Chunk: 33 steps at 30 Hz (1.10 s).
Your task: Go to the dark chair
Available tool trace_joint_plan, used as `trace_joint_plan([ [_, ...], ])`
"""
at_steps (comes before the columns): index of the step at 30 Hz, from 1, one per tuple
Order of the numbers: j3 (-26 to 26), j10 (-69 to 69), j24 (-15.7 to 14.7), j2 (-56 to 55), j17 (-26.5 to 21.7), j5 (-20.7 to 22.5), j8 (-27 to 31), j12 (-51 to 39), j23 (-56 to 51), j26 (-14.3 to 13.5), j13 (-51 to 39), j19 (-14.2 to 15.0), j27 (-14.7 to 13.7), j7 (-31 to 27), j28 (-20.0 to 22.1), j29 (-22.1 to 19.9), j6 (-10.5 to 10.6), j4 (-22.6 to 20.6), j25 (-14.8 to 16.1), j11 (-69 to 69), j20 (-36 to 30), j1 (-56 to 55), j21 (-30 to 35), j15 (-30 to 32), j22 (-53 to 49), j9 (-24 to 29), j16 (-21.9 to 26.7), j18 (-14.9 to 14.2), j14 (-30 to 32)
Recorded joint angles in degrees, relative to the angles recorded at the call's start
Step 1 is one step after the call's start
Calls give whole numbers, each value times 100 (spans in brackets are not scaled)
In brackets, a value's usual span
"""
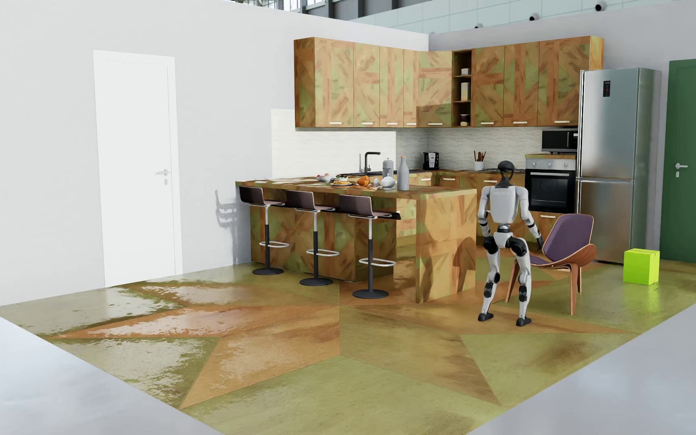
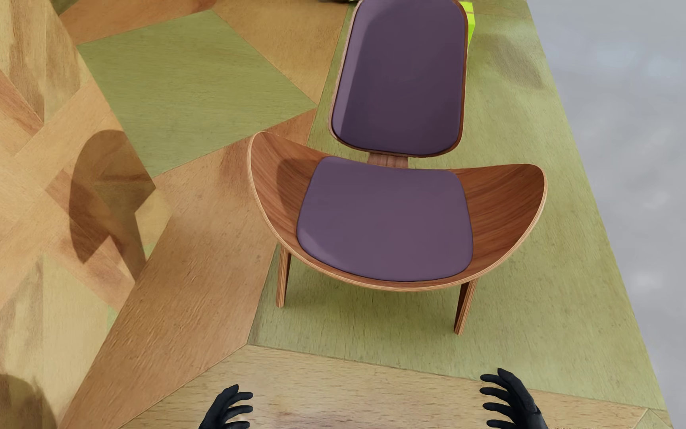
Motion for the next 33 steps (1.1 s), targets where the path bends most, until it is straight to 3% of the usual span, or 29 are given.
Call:
trace_joint_plan([
  [4, 94, -202, -131, 133, 216, -41, -74, 87, -13, 75, -45, 4, -26, -91, -54, -115, 15, -46, 69, -218, 56, 87, 139, 145, -45, -71, 187, 3, 143],
  [5, 113, -189, -113, 137, 188, 1, -72, 118, 61, 76, -160, 7, 15, -86, -83, -92, 87, -4, 86, -295, 188, 59, 130, 210, 63, -124, 173, 7, 150],
  [7, -39, -250, 4, 74, 399, -32, -10, 148, -64, 33, -153, 4, 95, -28, -20, -26, 29, -42, 56, -229, 120, 73, 150, 198, 181, -233, 216, 4, 194],
  [12, 2, -425, 11, 105, 269, 2, -43, 102, -38, -29, -25, -70, 102, -38, -1, 309, 54, 3, -244, -319, 67, 143, 72, 273, -28, -224, -59, -59, 311],
  [15, 23, -503, -83, 91, 194, 21, -39, 58, 22, 277, -73, -89, -119, -32, -50, 319, 152, 21, -191, -380, 104, 142, 61, 323, 50, -164, 87, -87, 366],
  [17, 115, -555, -29, 72, 108, -44, -67, -21, 139, 406, -57, -81, -83, -64, -47, 241, 184, -42, -104, -358, 164, 132, 0, 300, 87, -150, 65, -80, 405],
  [20, -30, -461, 212, 8, 136, -16, -64, 65, -82, 179, -149, -104, 36, -64, -42, 94, 220, -14, -116, -255, 96, 80, 188, 254, 100, -90, 32, -103, 358],
  [24, -129, -567, 84, 15, 90, 17, -19, -20, 4, -73, -10, -141, 118, -10, 36, -99, 150, 16, -216, -267, 38, 156, -10, 269, 16, -84, 151, -139, 401],
  [27, -30, -648, 32, 37, 297, 43, -33, -153, 13, 103, 16, -169, 145, -14, 201, -175, 128, 46, -185, -331, 46, 188, 59, 299, 27, -158, 63, -165, 439],
  [28, 62, -613, 38, 65, 166, 60, -68, -129, 74, 199, 12, -167, 98, -48, 186, -120, 187, 66, -133, -370, 78, 170, 75, 311, -18, -178, -7, -164, 419],
  [31, 193, -512, 87, 58, 337, 76, -98, 120, -70, 486, -189, -156, -32, -79, -39, -4, 232, 85, 30, -367, 133, 107, 198, 317, 102, -155, 51, -154, 380],
  [33, 230, -467, 214, 56, 466, 20, -130, 286, 23, 526, -261, -144, -171, -118, -138, 102, 169, 30, -19, -289, 50, 96, 189, 278, 78, -76, 47, -143, 380],
])
